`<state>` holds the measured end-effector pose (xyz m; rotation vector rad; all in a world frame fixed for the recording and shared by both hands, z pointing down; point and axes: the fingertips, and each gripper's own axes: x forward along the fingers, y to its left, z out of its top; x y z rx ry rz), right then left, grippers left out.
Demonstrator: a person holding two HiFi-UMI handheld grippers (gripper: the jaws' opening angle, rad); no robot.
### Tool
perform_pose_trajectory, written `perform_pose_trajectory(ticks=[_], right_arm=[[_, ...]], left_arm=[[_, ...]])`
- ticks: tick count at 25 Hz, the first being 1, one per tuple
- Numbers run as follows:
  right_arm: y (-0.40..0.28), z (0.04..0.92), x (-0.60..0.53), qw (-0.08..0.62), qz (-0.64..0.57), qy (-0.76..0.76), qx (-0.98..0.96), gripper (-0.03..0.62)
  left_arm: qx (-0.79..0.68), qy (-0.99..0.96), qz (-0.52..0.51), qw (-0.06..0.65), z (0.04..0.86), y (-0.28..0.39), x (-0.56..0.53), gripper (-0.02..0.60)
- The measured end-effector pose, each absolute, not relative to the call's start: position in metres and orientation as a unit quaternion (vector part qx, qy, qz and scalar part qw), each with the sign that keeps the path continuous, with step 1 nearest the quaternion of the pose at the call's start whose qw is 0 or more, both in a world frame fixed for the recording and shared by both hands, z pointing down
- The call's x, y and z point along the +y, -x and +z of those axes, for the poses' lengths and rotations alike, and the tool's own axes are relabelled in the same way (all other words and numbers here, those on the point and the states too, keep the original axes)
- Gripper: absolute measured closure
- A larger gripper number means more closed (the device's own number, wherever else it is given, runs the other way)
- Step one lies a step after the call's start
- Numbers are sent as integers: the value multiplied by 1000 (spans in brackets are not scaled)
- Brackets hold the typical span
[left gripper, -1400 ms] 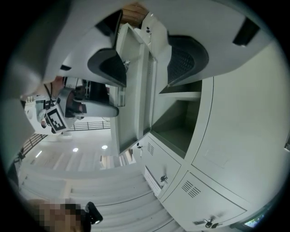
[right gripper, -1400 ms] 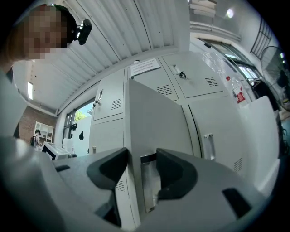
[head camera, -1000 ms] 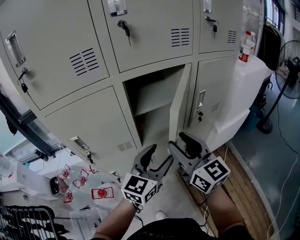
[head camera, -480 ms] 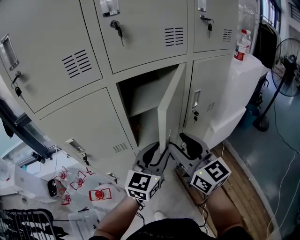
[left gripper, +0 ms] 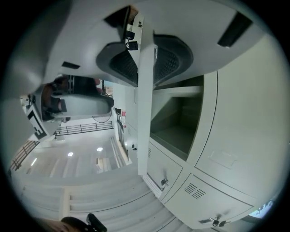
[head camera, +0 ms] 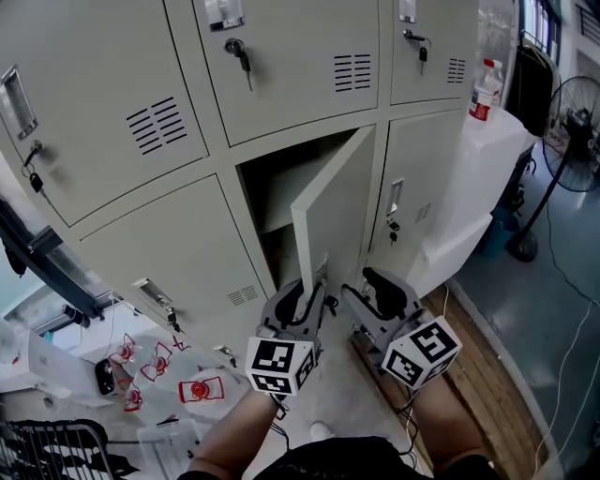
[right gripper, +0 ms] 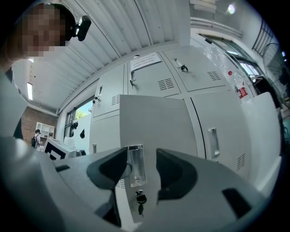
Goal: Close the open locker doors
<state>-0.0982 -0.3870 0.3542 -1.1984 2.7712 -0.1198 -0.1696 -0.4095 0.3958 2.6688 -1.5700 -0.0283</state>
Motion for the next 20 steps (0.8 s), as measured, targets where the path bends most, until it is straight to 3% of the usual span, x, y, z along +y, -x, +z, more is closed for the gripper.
perform_pose_trajectory(ticks=[20], right_arm=[[110,362,-403,49,-49,391,918,404]], left_arm=[[-566,-823,-1,39,396,202,-426,463]])
